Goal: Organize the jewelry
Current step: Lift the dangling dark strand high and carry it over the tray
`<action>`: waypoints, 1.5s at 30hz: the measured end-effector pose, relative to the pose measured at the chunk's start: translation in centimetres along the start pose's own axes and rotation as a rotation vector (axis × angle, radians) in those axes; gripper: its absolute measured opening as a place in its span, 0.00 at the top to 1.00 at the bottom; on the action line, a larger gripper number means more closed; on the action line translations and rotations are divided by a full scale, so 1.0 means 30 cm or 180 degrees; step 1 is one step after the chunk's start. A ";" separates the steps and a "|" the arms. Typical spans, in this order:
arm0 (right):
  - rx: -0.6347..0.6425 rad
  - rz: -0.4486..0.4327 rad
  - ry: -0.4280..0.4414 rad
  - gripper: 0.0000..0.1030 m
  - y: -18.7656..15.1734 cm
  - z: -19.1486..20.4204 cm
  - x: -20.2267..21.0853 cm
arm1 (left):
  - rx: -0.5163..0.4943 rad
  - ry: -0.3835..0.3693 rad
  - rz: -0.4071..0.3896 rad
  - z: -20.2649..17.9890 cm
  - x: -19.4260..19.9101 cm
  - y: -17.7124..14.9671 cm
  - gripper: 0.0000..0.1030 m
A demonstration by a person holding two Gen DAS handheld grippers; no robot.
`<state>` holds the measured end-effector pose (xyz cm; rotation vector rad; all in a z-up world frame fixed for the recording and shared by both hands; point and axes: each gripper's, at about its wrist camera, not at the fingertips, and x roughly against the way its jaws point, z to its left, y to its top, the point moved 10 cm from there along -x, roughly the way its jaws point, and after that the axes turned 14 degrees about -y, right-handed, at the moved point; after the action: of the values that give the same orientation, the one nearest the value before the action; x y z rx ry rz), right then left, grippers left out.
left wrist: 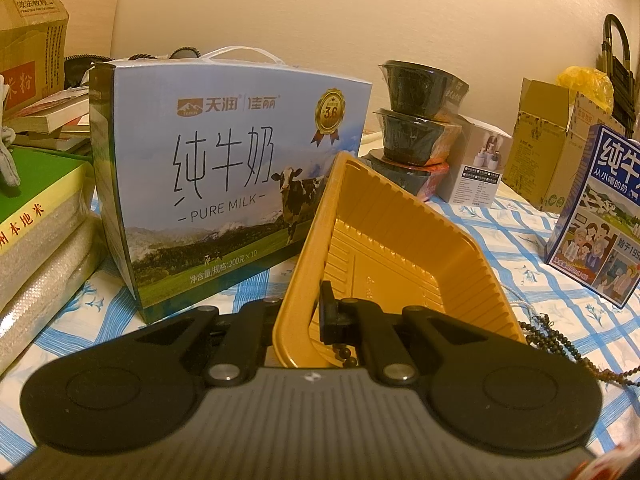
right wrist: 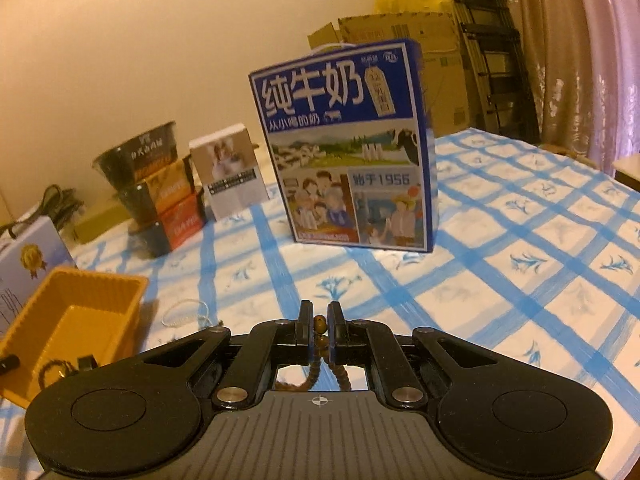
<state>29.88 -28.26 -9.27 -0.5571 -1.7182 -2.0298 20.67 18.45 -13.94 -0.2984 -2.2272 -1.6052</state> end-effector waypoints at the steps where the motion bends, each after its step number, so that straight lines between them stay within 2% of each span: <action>1: -0.0008 -0.0006 0.0008 0.94 0.004 0.005 0.005 | -0.0001 -0.0002 0.0000 0.000 0.000 0.000 0.94; 7: -0.0029 -0.0053 0.0126 0.94 0.056 0.046 0.038 | -0.0010 -0.0011 0.0004 -0.004 0.004 0.001 0.94; 19: 0.0139 -0.0299 0.0519 0.94 0.212 0.209 0.133 | -0.0025 -0.0061 -0.0007 -0.011 0.010 0.009 0.94; 35: 0.0286 -0.0382 0.1096 0.94 0.314 0.485 0.224 | 0.0057 -0.0101 -0.0012 -0.003 0.009 0.010 0.94; 45: 0.0450 -0.0329 0.1601 0.94 0.338 0.743 0.269 | 0.0116 -0.0106 -0.0022 0.004 0.008 0.012 0.94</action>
<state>29.54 -8.24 6.96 0.0897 -1.5803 -1.8849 20.56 18.65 -13.56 -0.3100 -2.2820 -1.5724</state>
